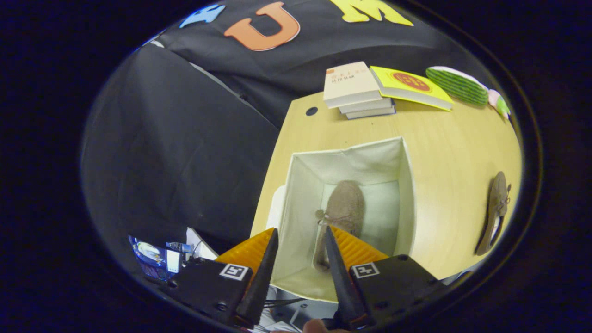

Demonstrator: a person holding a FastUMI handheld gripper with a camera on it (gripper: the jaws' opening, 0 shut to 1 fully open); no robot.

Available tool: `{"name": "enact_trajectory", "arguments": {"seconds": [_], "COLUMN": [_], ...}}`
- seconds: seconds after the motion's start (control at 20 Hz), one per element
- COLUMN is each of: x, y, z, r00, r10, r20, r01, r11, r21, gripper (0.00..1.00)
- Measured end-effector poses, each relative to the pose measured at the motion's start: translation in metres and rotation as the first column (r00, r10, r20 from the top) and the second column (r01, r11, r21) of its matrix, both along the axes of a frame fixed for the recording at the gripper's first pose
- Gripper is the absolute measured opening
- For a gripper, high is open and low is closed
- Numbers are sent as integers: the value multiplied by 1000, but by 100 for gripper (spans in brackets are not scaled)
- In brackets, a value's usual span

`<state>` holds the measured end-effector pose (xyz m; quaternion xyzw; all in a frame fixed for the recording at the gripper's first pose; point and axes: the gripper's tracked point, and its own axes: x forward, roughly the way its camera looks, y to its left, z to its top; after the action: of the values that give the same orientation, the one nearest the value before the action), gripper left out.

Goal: Open the storage box then place both shoes into the box .Put the left shoe in first, then the right shoe, with the right side of both shoes facing outward in a uniform manner.

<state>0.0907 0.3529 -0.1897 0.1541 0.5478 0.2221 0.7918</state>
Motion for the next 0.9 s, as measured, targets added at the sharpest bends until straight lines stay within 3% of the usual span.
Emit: {"name": "enact_trajectory", "arguments": {"seconds": [0.05, 0.15, 0.45, 0.65, 0.9], "x": [0, 1, -6, -9, -21], "y": [-5, -14, -58, -102, -170], "z": [5, 14, 51, 81, 100], "r00": [999, 995, 966, 930, 911], "r10": [8, 21, 74, 76, 44], "r20": [37, 93, 249, 359, 409], "r01": [-8, -16, -29, 17, 70], "r11": [1000, 999, 983, 969, 964], "r21": [-18, -49, -180, -248, -258], "gripper": [79, 86, 88, 88, 90]}}
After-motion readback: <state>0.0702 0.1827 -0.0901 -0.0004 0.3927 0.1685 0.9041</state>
